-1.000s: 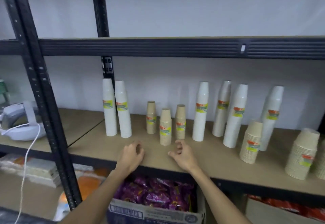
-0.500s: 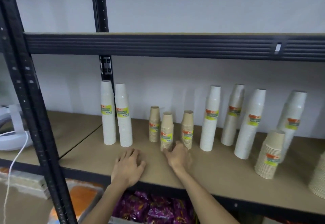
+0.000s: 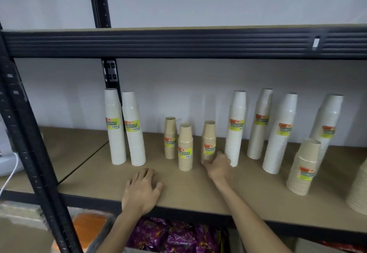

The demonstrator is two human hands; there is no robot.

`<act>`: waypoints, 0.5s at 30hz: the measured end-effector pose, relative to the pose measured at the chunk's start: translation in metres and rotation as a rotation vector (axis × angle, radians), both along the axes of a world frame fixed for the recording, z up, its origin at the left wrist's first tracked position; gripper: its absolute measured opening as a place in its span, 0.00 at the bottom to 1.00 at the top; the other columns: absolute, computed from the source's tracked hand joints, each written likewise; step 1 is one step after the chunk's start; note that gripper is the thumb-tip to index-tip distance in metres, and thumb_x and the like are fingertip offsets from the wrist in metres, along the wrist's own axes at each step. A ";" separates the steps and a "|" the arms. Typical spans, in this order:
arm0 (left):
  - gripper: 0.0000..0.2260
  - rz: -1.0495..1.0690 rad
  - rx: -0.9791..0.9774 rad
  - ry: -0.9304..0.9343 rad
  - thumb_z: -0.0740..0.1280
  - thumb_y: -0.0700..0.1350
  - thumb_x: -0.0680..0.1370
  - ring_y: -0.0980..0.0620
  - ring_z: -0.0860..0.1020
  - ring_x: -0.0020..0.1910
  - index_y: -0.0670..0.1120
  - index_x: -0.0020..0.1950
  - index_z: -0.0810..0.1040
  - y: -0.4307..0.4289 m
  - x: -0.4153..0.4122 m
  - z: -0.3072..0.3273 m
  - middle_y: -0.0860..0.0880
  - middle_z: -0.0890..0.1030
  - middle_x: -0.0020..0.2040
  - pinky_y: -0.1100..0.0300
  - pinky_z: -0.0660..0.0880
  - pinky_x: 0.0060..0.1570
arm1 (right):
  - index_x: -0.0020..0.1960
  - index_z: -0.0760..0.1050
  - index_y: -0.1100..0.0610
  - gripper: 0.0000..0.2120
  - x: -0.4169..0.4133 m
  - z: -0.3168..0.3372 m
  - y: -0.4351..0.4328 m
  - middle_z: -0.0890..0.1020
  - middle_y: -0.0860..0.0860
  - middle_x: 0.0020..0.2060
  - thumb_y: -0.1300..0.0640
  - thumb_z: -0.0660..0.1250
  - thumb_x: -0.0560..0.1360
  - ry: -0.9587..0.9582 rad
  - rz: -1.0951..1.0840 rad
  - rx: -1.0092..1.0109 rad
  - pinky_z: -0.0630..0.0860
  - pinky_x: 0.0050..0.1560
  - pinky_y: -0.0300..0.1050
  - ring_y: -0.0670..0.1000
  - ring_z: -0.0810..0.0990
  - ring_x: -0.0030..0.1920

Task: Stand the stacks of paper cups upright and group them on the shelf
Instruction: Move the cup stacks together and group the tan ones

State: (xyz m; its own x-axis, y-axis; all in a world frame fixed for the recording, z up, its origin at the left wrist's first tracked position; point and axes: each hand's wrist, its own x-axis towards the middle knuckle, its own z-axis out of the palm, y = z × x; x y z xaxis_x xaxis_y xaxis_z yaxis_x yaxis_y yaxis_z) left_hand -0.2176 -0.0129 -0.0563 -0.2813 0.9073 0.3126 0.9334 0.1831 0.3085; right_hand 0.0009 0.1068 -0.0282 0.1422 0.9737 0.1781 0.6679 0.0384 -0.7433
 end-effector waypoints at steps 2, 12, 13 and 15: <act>0.19 -0.001 0.001 -0.002 0.56 0.58 0.79 0.51 0.68 0.67 0.54 0.68 0.69 0.000 0.001 0.001 0.53 0.71 0.68 0.53 0.63 0.63 | 0.57 0.75 0.54 0.22 0.000 0.002 0.001 0.82 0.53 0.52 0.42 0.73 0.70 -0.043 -0.013 0.005 0.78 0.48 0.51 0.59 0.81 0.53; 0.21 -0.008 0.001 0.002 0.56 0.58 0.79 0.51 0.68 0.67 0.53 0.69 0.69 -0.001 0.001 0.001 0.53 0.71 0.69 0.52 0.64 0.63 | 0.57 0.75 0.52 0.30 -0.004 -0.011 -0.024 0.83 0.51 0.51 0.33 0.73 0.64 -0.108 0.030 0.062 0.79 0.47 0.50 0.58 0.82 0.53; 0.21 -0.008 0.000 0.002 0.56 0.58 0.79 0.51 0.68 0.67 0.53 0.69 0.69 -0.001 0.001 0.001 0.53 0.71 0.69 0.52 0.64 0.63 | 0.57 0.74 0.52 0.31 -0.005 -0.009 -0.025 0.83 0.51 0.51 0.33 0.73 0.64 -0.106 0.029 0.050 0.79 0.47 0.50 0.57 0.82 0.53; 0.21 -0.008 -0.003 0.001 0.55 0.58 0.79 0.51 0.68 0.67 0.53 0.69 0.69 -0.001 0.000 0.001 0.53 0.71 0.69 0.52 0.64 0.64 | 0.57 0.74 0.52 0.32 -0.006 -0.007 -0.026 0.83 0.51 0.51 0.32 0.73 0.63 -0.111 0.026 0.045 0.80 0.47 0.51 0.57 0.82 0.53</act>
